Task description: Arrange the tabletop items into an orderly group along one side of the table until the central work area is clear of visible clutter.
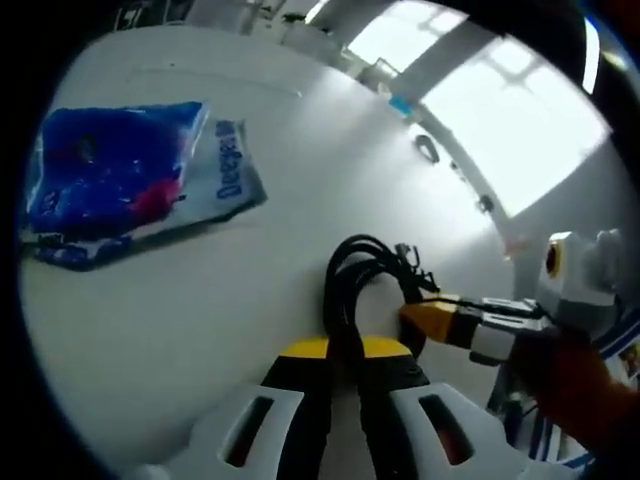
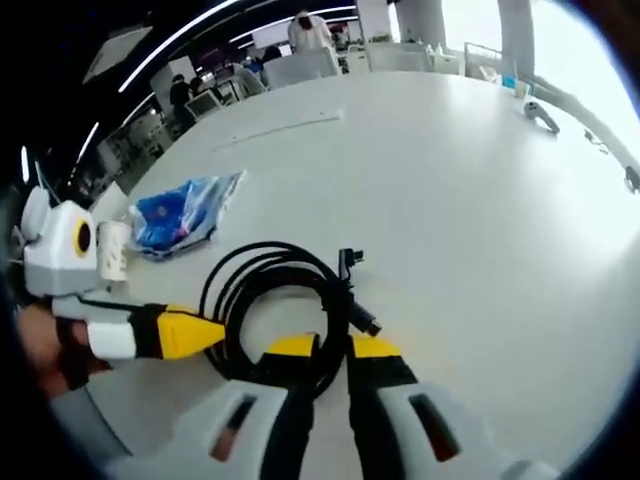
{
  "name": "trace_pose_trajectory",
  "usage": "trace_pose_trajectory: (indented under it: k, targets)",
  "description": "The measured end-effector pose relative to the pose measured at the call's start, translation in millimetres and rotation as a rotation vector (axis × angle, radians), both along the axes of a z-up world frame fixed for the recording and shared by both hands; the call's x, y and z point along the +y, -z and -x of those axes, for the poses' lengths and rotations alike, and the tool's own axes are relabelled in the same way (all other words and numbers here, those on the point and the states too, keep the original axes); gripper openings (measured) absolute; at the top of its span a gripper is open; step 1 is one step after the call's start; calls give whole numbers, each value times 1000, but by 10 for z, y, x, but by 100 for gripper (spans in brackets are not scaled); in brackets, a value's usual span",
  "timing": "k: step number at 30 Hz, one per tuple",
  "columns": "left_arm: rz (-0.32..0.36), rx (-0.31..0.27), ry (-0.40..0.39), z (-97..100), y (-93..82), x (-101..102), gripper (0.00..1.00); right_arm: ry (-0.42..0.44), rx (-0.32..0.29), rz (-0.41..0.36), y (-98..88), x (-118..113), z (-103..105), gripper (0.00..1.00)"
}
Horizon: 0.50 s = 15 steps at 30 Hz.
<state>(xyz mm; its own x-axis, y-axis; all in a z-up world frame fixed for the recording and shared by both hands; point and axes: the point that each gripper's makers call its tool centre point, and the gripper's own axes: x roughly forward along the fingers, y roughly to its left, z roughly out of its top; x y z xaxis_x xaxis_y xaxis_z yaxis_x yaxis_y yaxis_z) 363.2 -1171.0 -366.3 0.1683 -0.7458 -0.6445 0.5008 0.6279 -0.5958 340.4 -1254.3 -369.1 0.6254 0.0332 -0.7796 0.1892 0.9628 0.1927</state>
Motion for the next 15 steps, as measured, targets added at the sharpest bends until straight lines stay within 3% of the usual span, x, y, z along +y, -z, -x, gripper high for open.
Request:
trace_pose_trajectory:
  k: [15]
  targets:
    - [16,-21,0,17,-35,-10,12,-19,-6,29,-2,18,29,12]
